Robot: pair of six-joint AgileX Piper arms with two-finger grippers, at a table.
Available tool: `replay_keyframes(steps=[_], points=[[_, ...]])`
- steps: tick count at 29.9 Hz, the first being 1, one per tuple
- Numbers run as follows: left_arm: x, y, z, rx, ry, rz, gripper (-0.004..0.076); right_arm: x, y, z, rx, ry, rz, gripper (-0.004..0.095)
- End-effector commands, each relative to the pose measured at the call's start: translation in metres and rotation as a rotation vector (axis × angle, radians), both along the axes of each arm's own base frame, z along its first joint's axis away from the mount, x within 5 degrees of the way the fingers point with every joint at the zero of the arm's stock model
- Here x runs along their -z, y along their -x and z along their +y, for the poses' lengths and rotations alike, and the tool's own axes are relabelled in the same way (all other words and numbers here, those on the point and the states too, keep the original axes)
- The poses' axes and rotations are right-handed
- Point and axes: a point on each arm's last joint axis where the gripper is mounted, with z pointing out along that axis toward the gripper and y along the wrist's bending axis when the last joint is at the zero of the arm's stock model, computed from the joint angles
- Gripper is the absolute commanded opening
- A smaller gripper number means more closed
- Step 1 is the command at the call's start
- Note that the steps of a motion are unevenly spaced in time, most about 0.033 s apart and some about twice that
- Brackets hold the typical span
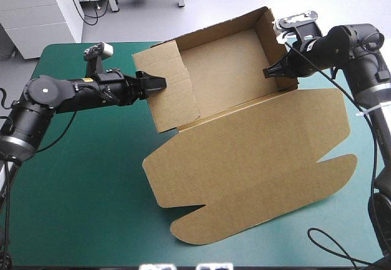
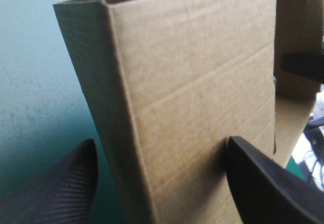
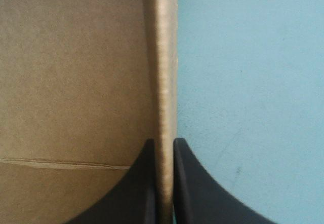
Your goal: Fold the box
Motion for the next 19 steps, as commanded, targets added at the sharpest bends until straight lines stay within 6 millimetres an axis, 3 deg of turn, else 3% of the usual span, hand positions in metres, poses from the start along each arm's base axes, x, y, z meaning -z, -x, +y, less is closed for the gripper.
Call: replay_keyframes(steps=[1, 8, 14, 19], points=[[-0.031, 0.014, -0.016, -0.046, -0.019, -0.075, 0.0512, -0.027, 0.011, 0.002, 0.001, -0.063, -0.118, -0.0017], [-0.038, 0.023, -0.038, -0.215, -0.139, -0.061, 0.0512, -0.029, 0.012, 0.011, 0.001, -0.08, -0.138, -0.0017], [-0.027, 0.021, -0.054, -0.229, -0.156, -0.005, 0.0512, -0.032, 0.013, 0.026, -0.02, -0.105, -0.175, -0.0017], [-0.012, 0.011, -0.061, -0.259, -0.168, 0.071, 0.0512, -0.032, 0.013, 0.026, -0.002, -0.11, -0.171, -0.0017]])
